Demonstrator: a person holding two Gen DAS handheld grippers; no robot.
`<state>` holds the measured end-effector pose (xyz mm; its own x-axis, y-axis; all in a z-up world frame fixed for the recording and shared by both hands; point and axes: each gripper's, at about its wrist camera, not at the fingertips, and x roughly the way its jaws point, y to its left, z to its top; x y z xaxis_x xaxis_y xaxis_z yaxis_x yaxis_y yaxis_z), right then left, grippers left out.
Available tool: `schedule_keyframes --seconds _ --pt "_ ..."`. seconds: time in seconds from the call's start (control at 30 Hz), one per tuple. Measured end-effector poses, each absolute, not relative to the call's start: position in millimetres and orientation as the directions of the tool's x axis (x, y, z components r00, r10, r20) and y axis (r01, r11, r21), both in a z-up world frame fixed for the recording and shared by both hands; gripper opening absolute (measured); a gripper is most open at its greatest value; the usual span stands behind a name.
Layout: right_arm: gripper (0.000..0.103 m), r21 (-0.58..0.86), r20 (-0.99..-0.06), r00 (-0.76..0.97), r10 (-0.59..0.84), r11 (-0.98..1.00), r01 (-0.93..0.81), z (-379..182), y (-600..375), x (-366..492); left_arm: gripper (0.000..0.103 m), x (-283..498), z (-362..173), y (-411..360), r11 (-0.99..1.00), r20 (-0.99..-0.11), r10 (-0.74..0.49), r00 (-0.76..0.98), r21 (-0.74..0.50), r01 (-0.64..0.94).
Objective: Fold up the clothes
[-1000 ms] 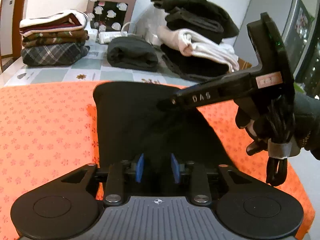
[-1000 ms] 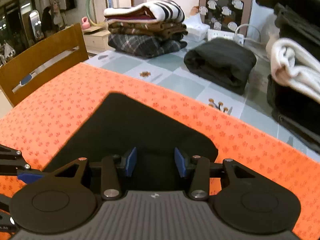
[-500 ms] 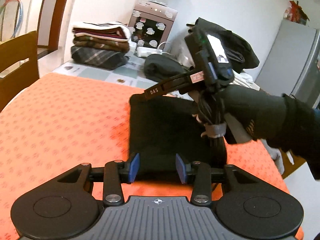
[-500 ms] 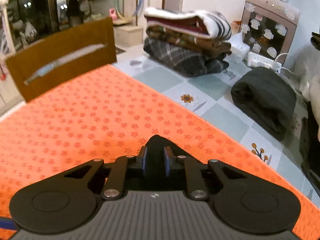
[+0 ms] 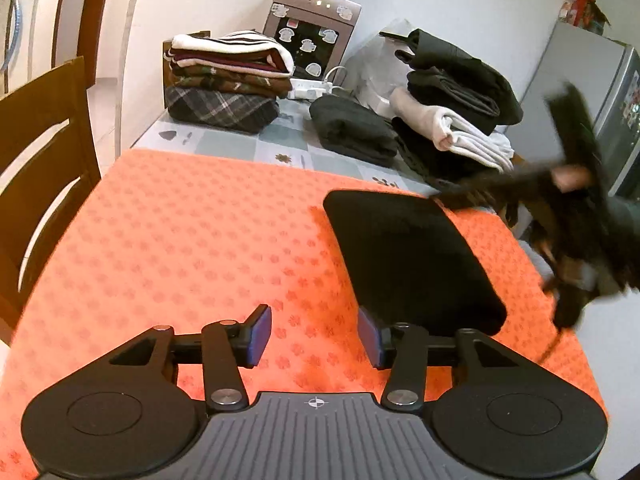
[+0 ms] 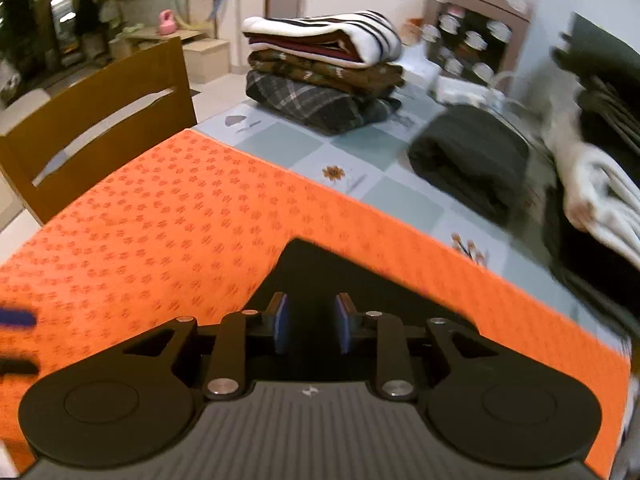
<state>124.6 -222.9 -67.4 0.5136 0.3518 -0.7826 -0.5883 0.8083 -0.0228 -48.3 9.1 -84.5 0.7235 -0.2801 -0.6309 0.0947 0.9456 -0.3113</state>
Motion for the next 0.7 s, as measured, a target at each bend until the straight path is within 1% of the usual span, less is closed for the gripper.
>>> schedule_keyframes --seconds 0.07,0.13,0.17,0.33,0.47,0.57,0.6,0.63,0.67,0.7 --pt "0.033 -0.009 -0.788 0.512 0.343 0.825 -0.565 -62.7 -232.3 104.3 0.054 -43.5 -74.9 11.6 0.945 -0.637 -0.293 0.713 -0.307 0.114" --pt "0.038 0.001 -0.788 0.518 0.333 0.842 -0.54 -63.2 -240.6 87.8 0.056 -36.6 -67.4 11.7 0.946 -0.643 -0.304 0.702 -0.291 0.143" --pt "0.038 0.007 -0.789 0.518 0.33 0.848 -0.53 -64.9 -244.3 80.4 0.056 -33.6 -64.2 10.7 0.947 -0.648 -0.308 0.696 -0.281 0.157" --pt "0.039 -0.008 -0.79 0.542 0.286 0.879 -0.476 -88.2 -258.7 54.3 0.057 -20.7 -59.8 5.9 0.941 -0.657 -0.334 0.676 -0.279 0.193" --pt "0.039 -0.003 -0.78 0.559 0.28 0.892 -0.452 -113.9 -269.5 47.4 0.062 -11.9 -65.1 -2.6 0.941 -0.674 -0.336 0.658 -0.263 0.21" --pt "0.045 0.02 -0.766 0.567 0.302 0.893 -0.449 -120.7 -273.9 45.6 0.069 -4.6 -71.4 -10.1 0.936 -0.678 -0.352 0.645 -0.265 0.232" --pt "0.049 0.034 -0.762 0.567 0.314 0.893 -0.449 -120.4 -275.3 45.6 0.072 -1.4 -74.6 -13.4 0.935 -0.68 -0.355 0.642 -0.262 0.239" --pt "0.053 0.048 -0.757 0.567 0.325 0.893 -0.448 -120.2 -276.6 45.5 0.074 1.8 -77.7 -16.7 0.934 -0.682 -0.358 0.638 -0.259 0.247" --pt "0.055 0.066 -0.752 0.565 0.34 0.891 -0.449 -117.7 -279.0 45.3 0.074 6.3 -81.3 -20.3 0.933 -0.686 -0.359 0.633 -0.261 0.246" --pt "0.06 0.087 -0.746 0.562 0.357 0.889 -0.45 -113.8 -281.9 45.1 0.075 10.9 -84.9 -23.8 0.933 -0.69 -0.359 0.628 -0.263 0.245"
